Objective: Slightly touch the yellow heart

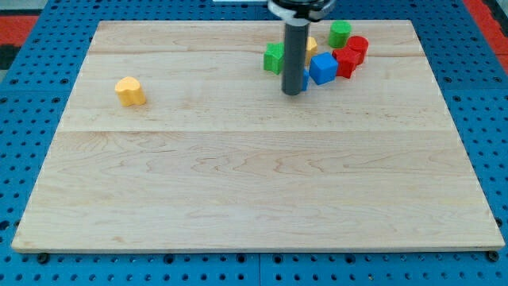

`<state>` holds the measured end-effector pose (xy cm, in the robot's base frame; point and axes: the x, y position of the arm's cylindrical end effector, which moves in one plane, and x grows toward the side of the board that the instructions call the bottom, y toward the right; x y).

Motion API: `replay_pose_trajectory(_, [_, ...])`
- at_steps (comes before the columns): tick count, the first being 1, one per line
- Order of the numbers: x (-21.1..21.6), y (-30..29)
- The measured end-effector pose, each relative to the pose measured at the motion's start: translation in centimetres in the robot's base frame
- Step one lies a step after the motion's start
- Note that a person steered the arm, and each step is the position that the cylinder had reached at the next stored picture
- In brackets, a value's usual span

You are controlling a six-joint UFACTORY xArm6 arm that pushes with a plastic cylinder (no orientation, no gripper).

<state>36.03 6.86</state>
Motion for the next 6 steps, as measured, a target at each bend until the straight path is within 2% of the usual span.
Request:
replay_pose_trajectory(1, [6.8, -2.0])
replay_pose_trajectory(2, [13.0, -11.9])
replay_pose_trajectory(3, [12.3, -25.8])
replay_pose_trajectory(4, [4.5, -28.4])
replay_pose_trajectory(5, [0.9, -23.0])
replay_pose_trajectory(6, [-1.0, -25.0])
